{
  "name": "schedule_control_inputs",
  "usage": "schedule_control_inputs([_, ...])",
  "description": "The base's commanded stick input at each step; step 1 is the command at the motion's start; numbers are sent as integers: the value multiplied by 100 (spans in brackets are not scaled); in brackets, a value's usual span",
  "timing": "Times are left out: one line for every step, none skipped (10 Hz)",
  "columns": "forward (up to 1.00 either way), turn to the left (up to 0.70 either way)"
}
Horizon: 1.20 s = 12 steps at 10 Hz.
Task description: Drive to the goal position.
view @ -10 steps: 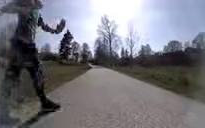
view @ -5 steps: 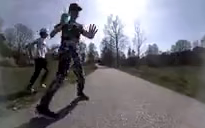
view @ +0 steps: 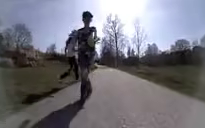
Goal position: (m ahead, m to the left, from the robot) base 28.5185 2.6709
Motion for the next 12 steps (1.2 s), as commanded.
schedule_control_inputs([85,0])
schedule_control_inputs([85,0])
schedule_control_inputs([85,0])
schedule_control_inputs([85,0])
schedule_control_inputs([85,0])
schedule_control_inputs([85,0])
schedule_control_inputs([85,0])
schedule_control_inputs([85,0])
schedule_control_inputs([85,0])
schedule_control_inputs([85,0])
schedule_control_inputs([85,13])
schedule_control_inputs([85,34])
